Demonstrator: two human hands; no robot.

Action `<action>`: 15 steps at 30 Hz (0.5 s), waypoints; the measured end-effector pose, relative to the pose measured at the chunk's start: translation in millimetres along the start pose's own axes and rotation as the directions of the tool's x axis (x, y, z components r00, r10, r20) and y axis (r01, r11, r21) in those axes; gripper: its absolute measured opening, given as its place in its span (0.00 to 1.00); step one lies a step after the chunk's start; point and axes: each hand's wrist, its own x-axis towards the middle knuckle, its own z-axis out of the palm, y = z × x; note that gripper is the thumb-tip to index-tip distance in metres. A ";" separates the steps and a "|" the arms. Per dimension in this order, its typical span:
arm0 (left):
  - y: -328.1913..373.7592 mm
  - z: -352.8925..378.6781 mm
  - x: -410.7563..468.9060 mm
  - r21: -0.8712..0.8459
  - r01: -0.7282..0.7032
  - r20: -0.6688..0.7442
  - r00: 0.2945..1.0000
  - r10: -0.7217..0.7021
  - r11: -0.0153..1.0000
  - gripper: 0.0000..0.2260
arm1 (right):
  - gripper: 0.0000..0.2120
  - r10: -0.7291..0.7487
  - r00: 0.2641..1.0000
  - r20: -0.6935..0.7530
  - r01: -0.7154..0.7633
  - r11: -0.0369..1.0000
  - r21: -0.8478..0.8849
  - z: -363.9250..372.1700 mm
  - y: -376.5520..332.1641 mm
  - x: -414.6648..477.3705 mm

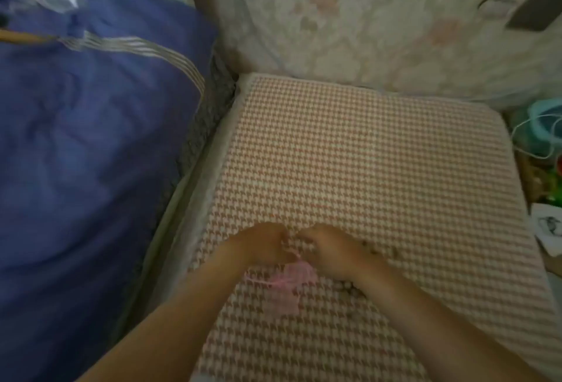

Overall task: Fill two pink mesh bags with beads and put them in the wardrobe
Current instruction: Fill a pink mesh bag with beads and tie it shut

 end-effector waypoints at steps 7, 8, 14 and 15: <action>-47.9 46.0 27.1 0.207 -0.196 -0.275 0.928 0.249 0.959 0.21 | 0.22 -0.052 0.997 -0.058 0.044 0.989 -0.143 41.2 24.2 34.4; -52.4 50.0 28.7 0.244 -0.208 -0.310 0.909 0.280 0.947 0.22 | 0.19 -0.070 0.995 -0.071 0.058 0.986 -0.159 44.6 27.3 37.5; -60.1 60.8 35.5 0.210 -0.333 -0.439 0.808 0.393 0.919 0.16 | 0.08 -0.168 0.957 -0.235 0.149 0.984 -0.097 59.3 36.2 48.5; -59.3 62.7 35.2 0.147 -0.371 -0.457 0.796 0.396 0.917 0.15 | 0.07 -0.169 0.945 -0.279 0.153 0.985 -0.078 61.6 36.0 48.1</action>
